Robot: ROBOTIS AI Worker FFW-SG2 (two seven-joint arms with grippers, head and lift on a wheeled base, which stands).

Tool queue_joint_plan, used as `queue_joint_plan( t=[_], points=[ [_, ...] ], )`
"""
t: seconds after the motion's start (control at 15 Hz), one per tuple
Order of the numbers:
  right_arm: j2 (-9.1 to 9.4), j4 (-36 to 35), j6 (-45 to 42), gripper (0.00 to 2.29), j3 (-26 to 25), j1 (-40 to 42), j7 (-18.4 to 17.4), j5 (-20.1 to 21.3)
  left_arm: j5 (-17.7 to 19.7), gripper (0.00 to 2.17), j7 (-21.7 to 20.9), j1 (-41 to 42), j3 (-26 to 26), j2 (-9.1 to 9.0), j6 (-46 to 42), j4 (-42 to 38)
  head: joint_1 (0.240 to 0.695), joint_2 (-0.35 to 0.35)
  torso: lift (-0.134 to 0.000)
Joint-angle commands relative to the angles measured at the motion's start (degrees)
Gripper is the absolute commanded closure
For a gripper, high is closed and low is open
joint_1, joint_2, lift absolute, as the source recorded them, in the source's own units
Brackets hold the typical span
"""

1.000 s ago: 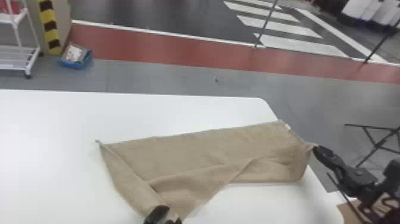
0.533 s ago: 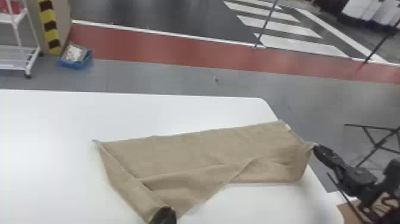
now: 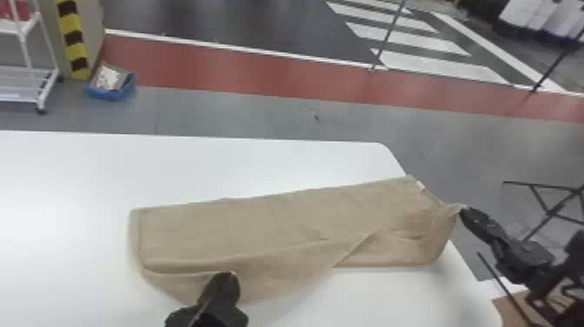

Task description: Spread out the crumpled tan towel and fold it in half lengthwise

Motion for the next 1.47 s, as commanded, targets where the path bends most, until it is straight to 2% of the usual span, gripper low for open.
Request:
queue_joint_plan(
  t=[0.0,0.13,0.2,0.33,0.4,0.67,0.93,1.07,1.2,1.33,1.4],
  points=[
    [0.18,-2.2,0.8,1.51,-0.6,0.5,0.8,0.0,1.7,1.26,2.2,2.6,5.5,1.19,0.0,-4.2,0.695,-0.35,-0.124],
    [-0.17,-3.0,1.7,1.51,-0.6,0.2,0.9,0.0,3.4,1.26,3.1,3.2,9.8,1.81,-0.2,-6.2,0.695,-0.35,-0.124],
    [-0.7,-3.0,3.8,1.51,-0.8,-1.4,0.9,-0.1,4.7,1.26,3.2,4.2,14.1,1.81,-0.2,-7.0,0.695,-0.35,-0.124],
    [-2.45,-2.2,5.0,1.51,-0.7,-4.0,0.6,-0.7,5.3,1.26,3.7,3.8,17.9,1.81,-0.2,-7.4,0.695,-0.35,-0.124],
    [-3.16,0.3,5.0,1.51,0.1,-5.7,0.6,0.3,6.1,1.26,3.7,2.7,19.7,1.54,0.0,-7.3,0.695,-0.35,-0.124],
    [-3.77,5.1,5.0,1.51,7.1,-12.2,-0.1,3.9,11.3,1.26,3.6,-5.2,24.7,1.19,0.2,-2.3,0.695,-0.35,-0.124],
    [-5.18,13.9,6.9,1.51,15.4,-25.4,-1.0,7.1,15.8,1.26,3.4,-14.9,27.4,-0.13,-0.4,6.9,0.695,-0.35,-0.124],
    [-5.18,19.8,6.9,1.51,19.2,-33.1,-1.8,9.1,17.2,1.26,3.3,-19.8,27.6,-0.65,-1.4,12.1,0.654,-0.35,-0.124],
    [-5.09,26.9,4.5,1.51,21.2,-40.3,-3.7,9.2,17.0,1.26,3.0,-25.4,27.4,-2.59,-5.5,20.0,0.622,-0.31,-0.124],
    [-4.92,32.4,1.1,1.51,23.5,-46.5,-6.2,9.0,17.4,1.26,2.7,-30.4,27.7,-4.17,-11.3,26.9,0.57,-0.27,-0.124],
    [-4.92,34.8,-1.0,1.51,24.6,-48.9,-7.1,9.2,17.6,1.26,2.6,-32.2,27.7,-4.35,-12.5,28.7,0.552,-0.262,-0.124]
  ],
)
